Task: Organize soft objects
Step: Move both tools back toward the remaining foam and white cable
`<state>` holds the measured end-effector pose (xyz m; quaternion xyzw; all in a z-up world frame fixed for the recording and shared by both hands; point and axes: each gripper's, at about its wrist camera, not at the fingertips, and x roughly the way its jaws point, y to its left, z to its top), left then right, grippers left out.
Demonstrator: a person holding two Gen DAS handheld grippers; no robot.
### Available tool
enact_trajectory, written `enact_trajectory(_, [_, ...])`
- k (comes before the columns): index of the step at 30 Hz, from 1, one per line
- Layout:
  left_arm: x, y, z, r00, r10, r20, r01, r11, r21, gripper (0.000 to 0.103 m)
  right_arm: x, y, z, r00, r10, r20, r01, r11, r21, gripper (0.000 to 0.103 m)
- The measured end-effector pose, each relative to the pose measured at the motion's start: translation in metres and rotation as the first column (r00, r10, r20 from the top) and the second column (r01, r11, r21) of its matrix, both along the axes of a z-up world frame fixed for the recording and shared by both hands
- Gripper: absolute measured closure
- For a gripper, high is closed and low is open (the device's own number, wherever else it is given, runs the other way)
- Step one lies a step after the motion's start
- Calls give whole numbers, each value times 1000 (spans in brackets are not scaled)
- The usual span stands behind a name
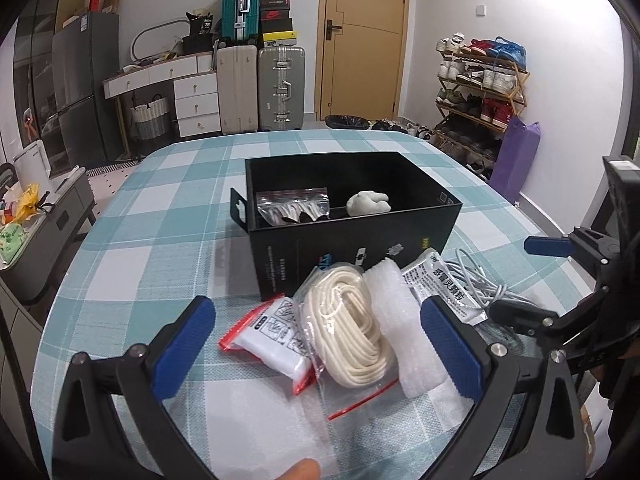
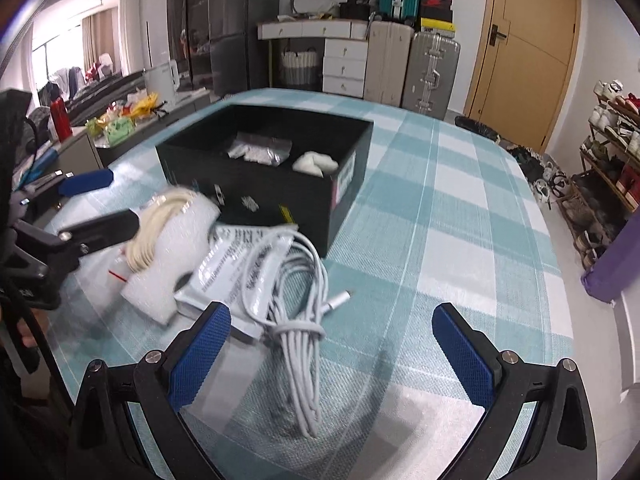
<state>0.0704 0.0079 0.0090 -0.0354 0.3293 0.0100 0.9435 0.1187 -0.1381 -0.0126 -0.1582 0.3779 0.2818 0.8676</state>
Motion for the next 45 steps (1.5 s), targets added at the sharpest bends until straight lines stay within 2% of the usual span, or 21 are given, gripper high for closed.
enact_trajectory(5, [0,-7,-3,1000,-14,-14,14,1000,12,0,4,-4,-9,999,-13,-30,12,999,-34,1])
enact_trajectory(18, [2,-20,-6,999,-32,-44,33,999,19,0,9,-5,-22,996,-1,-89,-1,1000,-14,2])
enact_trajectory(24, [2,-26,-6,998,-34,-47,35,999,22,0,9,-6,-25,995,11,-104,-12,1000,-2,11])
enact_trajectory(32, [1,-26,-8,998,-42,-53,43,999,12,0,7,-5,-24,993,36,-115,-35,999,13,27])
enact_trajectory(39, [5,-36,-11,995,-66,-69,69,997,40,0,4,-7,-21,994,36,-105,-36,999,1,29])
enact_trajectory(45, [7,-42,-13,993,-95,-76,97,995,32,0,3,-8,-20,993,44,-105,-45,999,-6,31])
